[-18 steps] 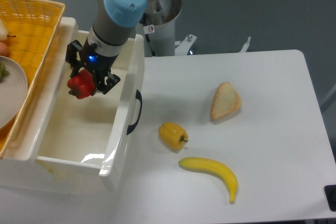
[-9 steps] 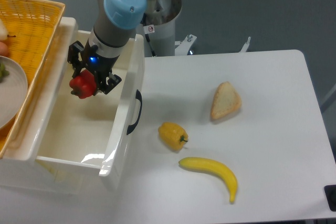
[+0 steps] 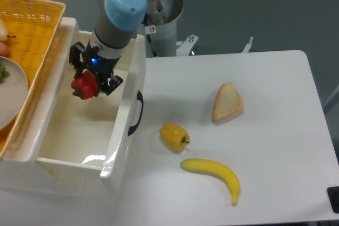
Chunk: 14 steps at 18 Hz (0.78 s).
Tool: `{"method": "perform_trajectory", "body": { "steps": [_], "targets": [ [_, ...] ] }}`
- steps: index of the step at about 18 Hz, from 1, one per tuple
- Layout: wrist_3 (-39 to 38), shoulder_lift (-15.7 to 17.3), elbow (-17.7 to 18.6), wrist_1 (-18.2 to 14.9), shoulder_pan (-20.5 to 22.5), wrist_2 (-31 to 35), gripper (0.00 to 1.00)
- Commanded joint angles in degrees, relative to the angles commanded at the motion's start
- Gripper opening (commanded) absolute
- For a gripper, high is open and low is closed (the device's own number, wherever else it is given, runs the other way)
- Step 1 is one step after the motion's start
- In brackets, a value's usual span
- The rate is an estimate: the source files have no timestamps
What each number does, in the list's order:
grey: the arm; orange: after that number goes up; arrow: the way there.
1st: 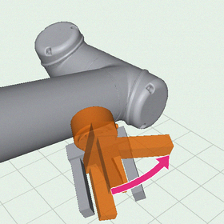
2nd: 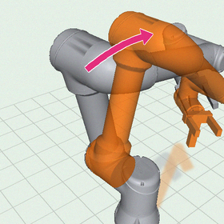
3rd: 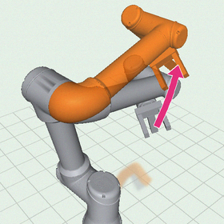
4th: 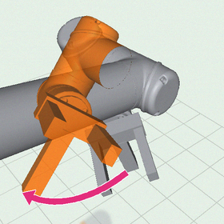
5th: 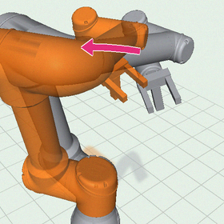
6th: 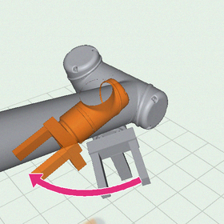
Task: Place the red pepper in the upper white drawer
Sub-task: 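Lower the red pepper into the drawer and hold it steady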
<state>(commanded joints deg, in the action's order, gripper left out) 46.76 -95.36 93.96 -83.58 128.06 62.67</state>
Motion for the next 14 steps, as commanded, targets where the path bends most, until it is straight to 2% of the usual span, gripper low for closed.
{"method": "perform_trajectory", "body": {
  "steps": [4,14],
  "targets": [
    [0.35,0.00,0.00,0.09,0.00,0.26,0.54],
    [0.44,-0.61,-0.09,0.18,-0.79,0.44,0.57]
  ]
}}
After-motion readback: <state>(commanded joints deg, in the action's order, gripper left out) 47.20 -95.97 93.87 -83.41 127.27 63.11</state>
